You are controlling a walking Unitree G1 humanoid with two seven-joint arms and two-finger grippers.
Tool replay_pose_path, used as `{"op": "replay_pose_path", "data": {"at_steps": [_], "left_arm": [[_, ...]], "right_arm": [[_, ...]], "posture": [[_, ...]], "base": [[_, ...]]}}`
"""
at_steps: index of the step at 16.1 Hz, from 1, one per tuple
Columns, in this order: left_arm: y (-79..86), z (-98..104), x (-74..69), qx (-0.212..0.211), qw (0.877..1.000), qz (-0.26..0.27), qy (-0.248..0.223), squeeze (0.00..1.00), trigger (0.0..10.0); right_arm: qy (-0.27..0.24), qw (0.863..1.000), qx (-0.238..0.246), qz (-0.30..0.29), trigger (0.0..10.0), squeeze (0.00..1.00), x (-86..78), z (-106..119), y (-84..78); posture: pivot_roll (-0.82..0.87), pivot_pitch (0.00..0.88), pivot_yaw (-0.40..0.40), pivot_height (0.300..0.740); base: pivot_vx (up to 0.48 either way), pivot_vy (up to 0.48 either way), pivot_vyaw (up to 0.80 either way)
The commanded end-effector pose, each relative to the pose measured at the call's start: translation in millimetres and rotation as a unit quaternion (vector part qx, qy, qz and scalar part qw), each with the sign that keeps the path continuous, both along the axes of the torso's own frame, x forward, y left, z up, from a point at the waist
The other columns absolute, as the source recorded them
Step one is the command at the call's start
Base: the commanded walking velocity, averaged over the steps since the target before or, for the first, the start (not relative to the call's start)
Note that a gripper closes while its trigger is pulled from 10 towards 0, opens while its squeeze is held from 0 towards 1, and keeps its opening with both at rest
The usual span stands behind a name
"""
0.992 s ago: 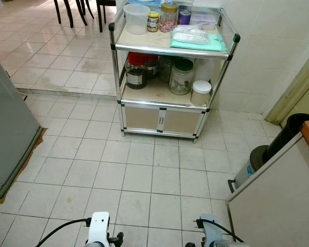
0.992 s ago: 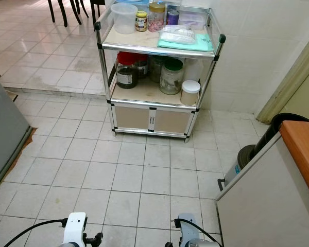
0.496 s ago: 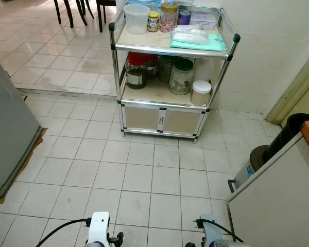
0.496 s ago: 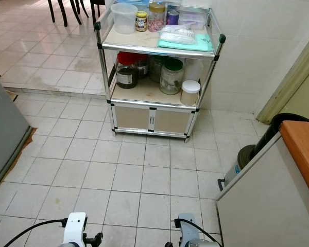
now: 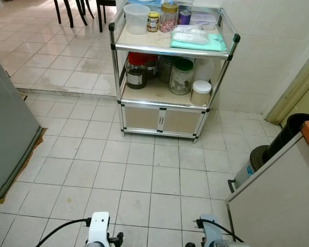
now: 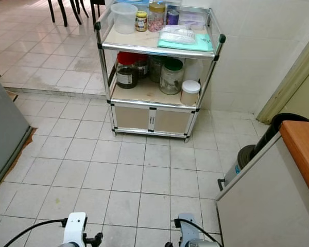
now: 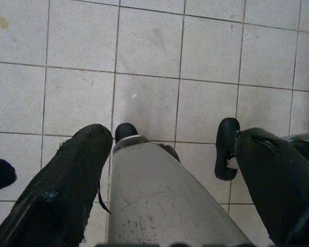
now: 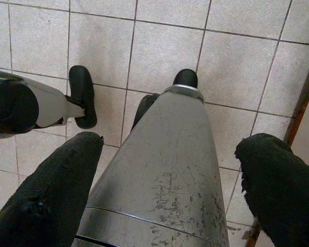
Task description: Kitchen organization
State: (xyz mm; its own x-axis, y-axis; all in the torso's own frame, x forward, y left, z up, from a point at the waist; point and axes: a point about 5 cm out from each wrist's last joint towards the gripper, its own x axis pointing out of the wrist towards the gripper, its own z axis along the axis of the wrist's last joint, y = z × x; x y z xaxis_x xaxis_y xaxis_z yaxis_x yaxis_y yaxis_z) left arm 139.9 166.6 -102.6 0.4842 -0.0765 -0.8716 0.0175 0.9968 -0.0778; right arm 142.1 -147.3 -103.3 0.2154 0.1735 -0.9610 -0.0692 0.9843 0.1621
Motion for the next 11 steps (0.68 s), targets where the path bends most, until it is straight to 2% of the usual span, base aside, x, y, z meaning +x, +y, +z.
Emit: {"op": "replay_pose_path", "data": {"at_steps": [1, 8, 9, 11], "left_arm": [[-0.3, 4.1, 18.4, 0.082, 0.993, -0.056, 0.070, 0.00, 10.0], [-0.3, 4.1, 18.4, 0.082, 0.993, -0.056, 0.070, 0.00, 10.0], [-8.1, 2.9, 16.4, 0.080, 0.989, -0.096, 0.073, 0.00, 10.0], [-12.2, 2.2, 15.1, 0.078, 0.988, -0.108, 0.071, 0.00, 10.0]], "right_arm": [[-0.050, 0.994, -0.080, 0.050, 10.0, 0.00, 8.2, 1.3, -1.9], [-0.050, 0.994, -0.080, 0.050, 10.0, 0.00, 8.2, 1.3, -1.9], [-0.061, 0.993, -0.082, 0.051, 10.0, 0.00, 15.1, 4.0, -2.9], [-0.067, 0.993, -0.081, 0.044, 10.0, 0.00, 17.7, 5.1, -4.7]], "posture": [[-0.03, 0.000, 0.021, 0.740], [-0.03, 0.000, 0.021, 0.740], [-0.05, 0.000, 0.023, 0.740], [-0.05, 0.000, 0.024, 0.740]], "base": [[0.000, 0.000, 0.00], [0.000, 0.000, 0.00], [0.000, 0.000, 0.00], [0.000, 0.000, 0.00]]}}
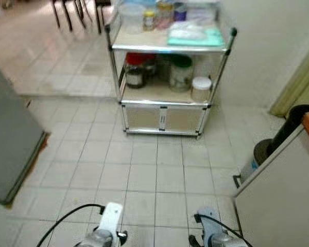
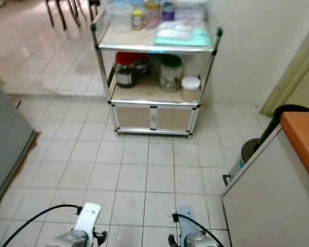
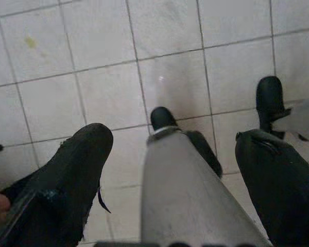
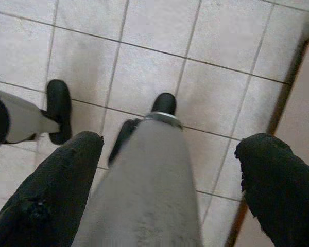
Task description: Kitchen organization
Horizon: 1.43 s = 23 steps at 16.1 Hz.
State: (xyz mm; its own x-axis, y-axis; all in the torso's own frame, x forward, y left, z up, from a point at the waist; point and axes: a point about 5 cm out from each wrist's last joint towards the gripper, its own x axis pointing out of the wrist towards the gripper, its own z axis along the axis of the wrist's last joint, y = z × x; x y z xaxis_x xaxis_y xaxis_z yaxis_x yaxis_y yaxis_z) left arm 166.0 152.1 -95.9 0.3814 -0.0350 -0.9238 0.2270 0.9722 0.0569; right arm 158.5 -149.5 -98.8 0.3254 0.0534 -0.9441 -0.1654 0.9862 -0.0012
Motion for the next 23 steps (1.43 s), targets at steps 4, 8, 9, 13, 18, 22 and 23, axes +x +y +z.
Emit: {"op": "replay_pose_path", "data": {"at_steps": [4, 8, 9, 13, 18, 22, 23], "left_arm": [[5.8, 4.3, 9.0, 0.015, 0.999, 0.018, -0.042, 0.00, 10.0], [14.2, 25.9, 45.7, 0.013, 0.991, 0.001, -0.134, 0.00, 10.0], [16.9, 31.8, 53.7, 0.011, 0.988, 0.000, -0.156, 0.00, 10.0], [25.3, 97.7, 102.7, -0.028, 0.939, -0.007, -0.344, 0.00, 10.0], [12.1, 161.0, 96.5, -0.067, 0.876, 0.007, -0.477, 0.00, 10.0], [7.0, 195.5, 74.3, -0.072, 0.856, 0.007, -0.511, 0.00, 10.0], [6.5, 199.1, 72.1, -0.080, 0.856, 0.022, -0.510, 0.00, 10.0]], "right_arm": [[-0.062, 0.998, 0.007, -0.015, 10.0, 0.00, 23.8, 10.4, 0.8], [-0.166, 0.986, 0.006, 0.012, 10.0, 0.47, 71.0, 38.1, 2.8], [-0.183, 0.983, 0.012, 0.003, 10.0, 1.00, 79.3, 44.3, 1.6], [-0.339, 0.938, 0.073, -0.014, 10.0, 1.00, 118.3, 105.0, -4.9], [-0.481, 0.865, 0.140, -0.026, 10.0, 1.00, 108.6, 174.7, -0.5], [-0.501, 0.855, 0.133, -0.033, 10.0, 1.00, 92.4, 198.8, 2.9], [-0.509, 0.851, 0.126, -0.028, 10.0, 1.00, 91.9, 202.4, 2.2]], "posture": [[-0.06, 0.000, 0.022, 0.740], [-0.06, 0.000, 0.024, 0.740], [-0.06, 0.000, 0.024, 0.740], [-0.08, 0.000, 0.023, 0.740], [-0.08, 0.000, 0.020, 0.740], [-0.04, 0.000, 0.000, 0.740], [-0.03, 0.000, 0.000, 0.740]], "base": [[0.000, 0.000, 0.00], [0.000, 0.000, 0.00], [0.000, 0.000, 0.00], [0.000, 0.000, 0.00], [0.000, 0.000, 0.00], [0.000, 0.120, -0.34], [0.000, 0.480, -0.79]]}}
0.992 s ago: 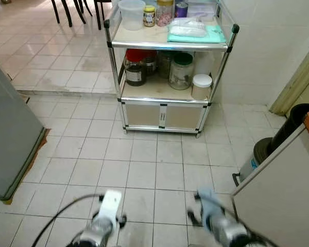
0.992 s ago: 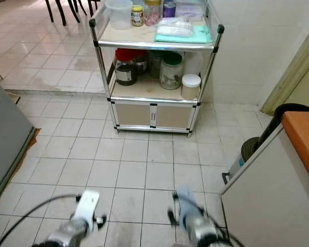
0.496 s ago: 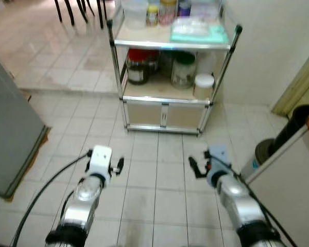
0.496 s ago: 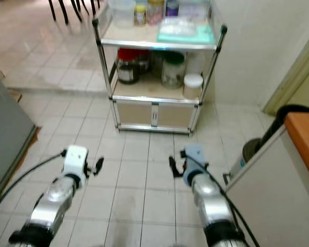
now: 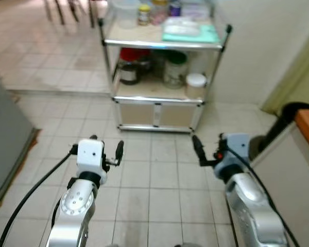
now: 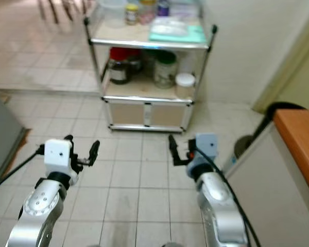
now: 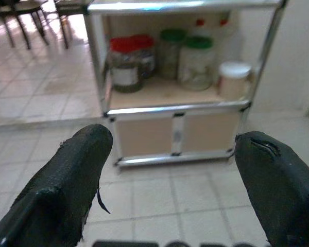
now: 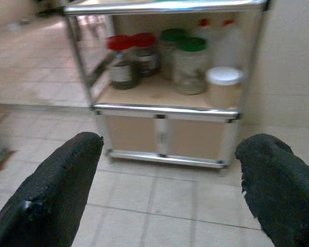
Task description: Kitchen organization
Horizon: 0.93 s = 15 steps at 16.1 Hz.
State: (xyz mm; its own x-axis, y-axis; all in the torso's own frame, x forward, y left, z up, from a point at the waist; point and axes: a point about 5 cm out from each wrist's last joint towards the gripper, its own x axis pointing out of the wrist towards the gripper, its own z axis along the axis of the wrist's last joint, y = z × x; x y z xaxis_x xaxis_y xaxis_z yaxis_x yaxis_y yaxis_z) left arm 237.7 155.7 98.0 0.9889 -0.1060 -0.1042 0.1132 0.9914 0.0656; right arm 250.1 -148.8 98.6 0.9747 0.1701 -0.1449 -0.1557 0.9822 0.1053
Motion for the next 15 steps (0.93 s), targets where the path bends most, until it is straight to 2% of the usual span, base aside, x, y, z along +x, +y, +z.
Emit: {"op": "replay_pose_path", "data": {"at_steps": [1, 3, 5, 8, 12, 14, 15], "left_arm": [[1.5, 7.8, -1.0, -0.003, 1.000, 0.009, -0.006, 0.00, 10.0], [-3.5, 5.8, -3.2, 0.005, 1.000, -0.008, 0.013, 0.00, 10.0], [0.8, 12.2, -2.5, -0.010, 1.000, 0.010, 0.013, 0.00, 10.0], [5.2, 15.4, -0.1, 0.018, 0.999, 0.022, 0.018, 0.00, 10.0], [7.0, 19.9, 2.1, 0.027, 0.999, 0.027, 0.016, 0.00, 10.0], [6.8, 19.8, 0.8, 0.036, 0.999, 0.031, 0.016, 0.00, 10.0], [6.0, 20.7, 0.8, 0.036, 0.998, 0.043, 0.003, 0.00, 10.0]], "right_arm": [[-0.015, 1.000, -0.014, 0.006, 10.0, 1.00, -0.4, 8.4, 1.2], [-0.017, 0.999, -0.033, -0.019, 10.0, 1.00, 0.6, 11.6, -3.3], [0.005, 0.998, -0.012, -0.067, 10.0, 1.00, 3.1, 11.3, -6.9], [0.004, 0.999, -0.013, -0.048, 10.0, 1.00, 4.1, 12.1, 0.0], [-0.023, 0.999, -0.029, -0.029, 10.0, 1.00, 5.1, 19.1, 8.7], [-0.030, 0.999, -0.018, -0.030, 10.0, 1.00, 4.5, 20.5, 10.4], [-0.038, 0.998, -0.032, -0.024, 10.0, 1.00, 4.4, 22.1, 11.5]], "posture": [[-0.03, 0.000, -0.003, 0.740], [-0.01, 0.000, -0.004, 0.740], [0.00, 0.000, -0.002, 0.740], [0.00, 0.000, -0.005, 0.740], [0.01, 0.000, -0.010, 0.740], [0.01, 0.000, -0.008, 0.740], [0.01, 0.000, -0.007, 0.740]], "base": [[0.000, 0.000, -0.79], [0.000, 0.000, -0.78], [0.000, 0.000, -0.75], [0.000, 0.000, -0.73], [0.000, 0.000, -0.76], [0.000, 0.000, -0.77], [0.000, 0.000, -0.77]]}}
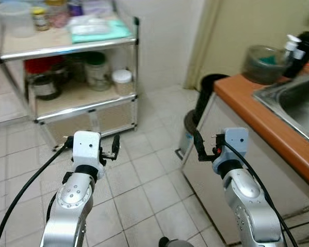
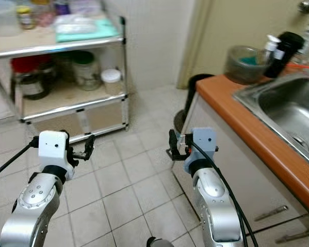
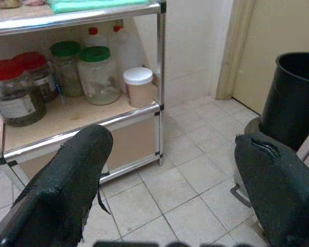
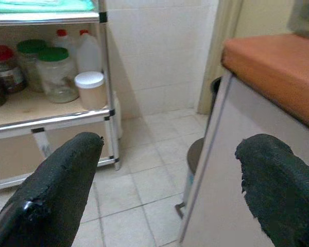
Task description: Kitchen organization
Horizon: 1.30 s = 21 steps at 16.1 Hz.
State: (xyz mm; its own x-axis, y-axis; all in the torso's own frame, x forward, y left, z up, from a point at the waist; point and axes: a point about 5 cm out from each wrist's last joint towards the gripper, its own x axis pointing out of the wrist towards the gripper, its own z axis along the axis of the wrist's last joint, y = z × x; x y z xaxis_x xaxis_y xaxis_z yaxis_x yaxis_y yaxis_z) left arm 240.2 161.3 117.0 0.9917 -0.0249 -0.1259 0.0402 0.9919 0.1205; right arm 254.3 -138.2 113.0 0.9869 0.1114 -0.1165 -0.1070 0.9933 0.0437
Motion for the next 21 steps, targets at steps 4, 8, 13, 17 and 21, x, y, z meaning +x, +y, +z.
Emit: {"op": "replay_pose_path", "data": {"at_steps": [4, 8, 13, 17, 21], "left_arm": [[-2.9, 8.3, 0.8, -0.001, 1.000, -0.005, -0.019, 0.00, 10.0], [-0.3, -7.2, -5.0, 0.009, 1.000, -0.012, 0.017, 0.00, 10.0], [-1.9, -9.0, -4.4, 0.018, 0.999, -0.017, 0.021, 0.00, 10.0], [0.2, -3.1, 2.8, 0.038, 0.999, -0.024, 0.000, 0.00, 10.0], [0.7, -2.3, 8.7, 0.039, 0.999, -0.017, -0.009, 0.00, 10.0]], "right_arm": [[-0.022, 1.000, 0.009, -0.004, 10.0, 1.00, 1.9, 9.5, 2.2], [0.005, 1.000, -0.007, -0.028, 10.0, 1.00, 8.0, -0.3, -2.9], [0.003, 1.000, -0.005, -0.030, 10.0, 1.00, 17.4, 0.4, -5.7], [0.002, 0.999, 0.006, -0.049, 10.0, 1.00, 17.4, -0.8, -7.4], [0.000, 0.998, 0.004, -0.056, 10.0, 1.00, 16.5, -0.2, -10.1]], "posture": [[0.03, 0.000, -0.007, 0.740], [0.03, 0.000, -0.003, 0.740], [0.05, 0.000, -0.005, 0.740], [0.04, 0.000, 0.030, 0.740], [0.03, 0.000, 0.046, 0.740]], "base": [[0.000, 0.000, -0.77], [0.000, 0.000, -0.76], [0.000, 0.000, -0.76], [0.000, 0.000, -0.76], [0.000, 0.000, -0.76]]}}
